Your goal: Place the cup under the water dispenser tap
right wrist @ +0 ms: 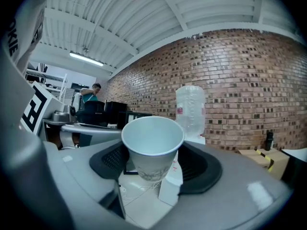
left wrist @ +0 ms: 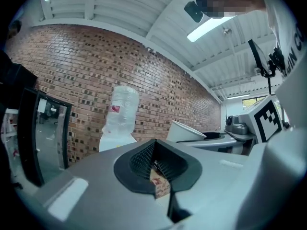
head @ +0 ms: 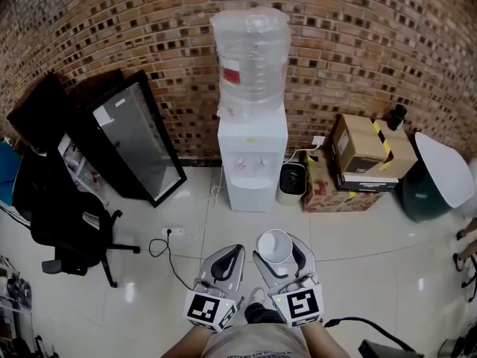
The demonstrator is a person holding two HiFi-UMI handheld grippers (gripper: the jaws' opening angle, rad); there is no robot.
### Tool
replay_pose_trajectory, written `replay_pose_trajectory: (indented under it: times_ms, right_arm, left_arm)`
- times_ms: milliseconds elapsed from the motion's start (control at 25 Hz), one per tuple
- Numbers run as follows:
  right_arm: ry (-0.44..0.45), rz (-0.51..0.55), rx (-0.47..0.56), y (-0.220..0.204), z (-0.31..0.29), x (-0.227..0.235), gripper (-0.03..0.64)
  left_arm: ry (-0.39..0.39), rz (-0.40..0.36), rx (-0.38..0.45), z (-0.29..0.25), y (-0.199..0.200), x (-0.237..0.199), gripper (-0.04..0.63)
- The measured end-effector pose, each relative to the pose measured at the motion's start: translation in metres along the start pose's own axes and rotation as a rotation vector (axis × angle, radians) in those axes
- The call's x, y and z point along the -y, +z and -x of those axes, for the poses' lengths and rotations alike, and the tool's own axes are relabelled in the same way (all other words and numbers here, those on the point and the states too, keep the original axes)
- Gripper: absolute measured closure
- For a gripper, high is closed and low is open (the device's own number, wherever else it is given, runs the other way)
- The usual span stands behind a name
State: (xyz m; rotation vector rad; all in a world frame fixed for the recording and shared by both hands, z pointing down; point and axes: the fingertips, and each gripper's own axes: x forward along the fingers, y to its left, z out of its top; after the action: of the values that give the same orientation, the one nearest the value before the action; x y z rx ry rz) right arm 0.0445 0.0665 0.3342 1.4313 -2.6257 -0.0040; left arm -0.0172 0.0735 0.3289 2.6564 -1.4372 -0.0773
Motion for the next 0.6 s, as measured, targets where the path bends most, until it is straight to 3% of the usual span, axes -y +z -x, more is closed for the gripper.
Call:
replay_pose_trajectory:
  times_ms: [600]
  right_arm:
    - [0.021, 0.0, 0.005, 0.008, -0.055, 0.059, 0.293]
  left_arm:
    - [0.009, -0.024, -0.014, -0.078, 0.007, -0.026, 0.603]
